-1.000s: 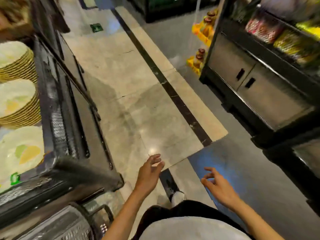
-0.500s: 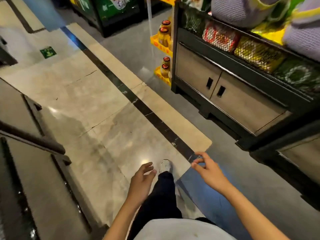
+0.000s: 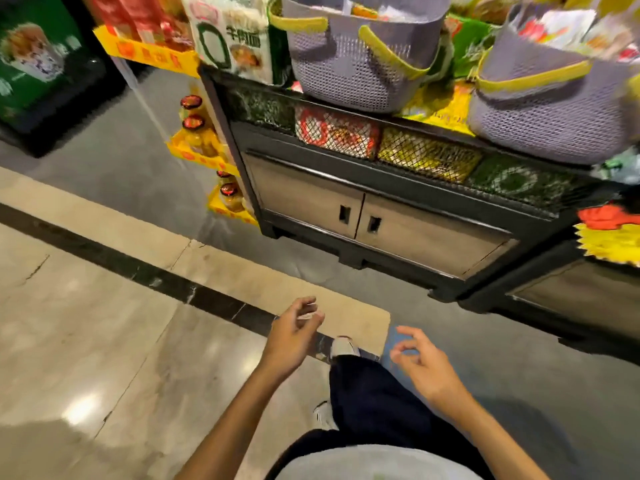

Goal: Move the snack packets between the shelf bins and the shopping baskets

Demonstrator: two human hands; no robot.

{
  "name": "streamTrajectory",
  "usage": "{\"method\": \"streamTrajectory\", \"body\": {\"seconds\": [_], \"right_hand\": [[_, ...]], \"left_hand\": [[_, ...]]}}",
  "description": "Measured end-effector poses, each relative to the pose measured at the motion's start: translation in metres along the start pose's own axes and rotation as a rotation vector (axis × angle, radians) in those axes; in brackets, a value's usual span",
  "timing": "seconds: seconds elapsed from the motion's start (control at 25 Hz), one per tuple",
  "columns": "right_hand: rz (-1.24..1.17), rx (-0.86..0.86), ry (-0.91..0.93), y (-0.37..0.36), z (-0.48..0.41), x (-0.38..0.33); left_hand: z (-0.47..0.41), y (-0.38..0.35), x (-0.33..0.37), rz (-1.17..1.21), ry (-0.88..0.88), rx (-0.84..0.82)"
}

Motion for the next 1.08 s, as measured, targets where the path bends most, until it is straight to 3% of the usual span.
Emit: {"method": "streamTrajectory", "body": {"seconds": [0.2,0.44,0.68,0.88,1.08], "right_hand": [[-0.094,0.132,0.106,0.024,-0.082,-0.112],[-0.226,0.254,0.312,0.076,-0.139,-0.273],[-0.309,0.469,0.585,0.149,-0.158,-0.403],[-0.055,0.644,0.674,0.207,-0.189,-0.494],[0.434,0.528,0.378,0.223,-0.289,-0.508]], "left_hand": [[-0.117,0.038,0.050,0.022,-0.134,-0.004],[-0.233,0.113,0.163,0.062,-0.365,0.042],[-0.313,0.175,0.307,-0.005,-0.786,0.118],[-0.390,0.187,0.379,-0.279,-1.012,0.133],[-0.434,0.154,0.382,-0.548,-1.132,-0.013]]}}
Point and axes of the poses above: each hand's wrist, its own z-axis away from the middle knuckle, its own y-axis out of the back of the hand, x = y × z, the point moved 8 cm from there along -z, towards the middle knuckle, and after that the axes turned 5 degrees about -y, right-handed, at the moved point
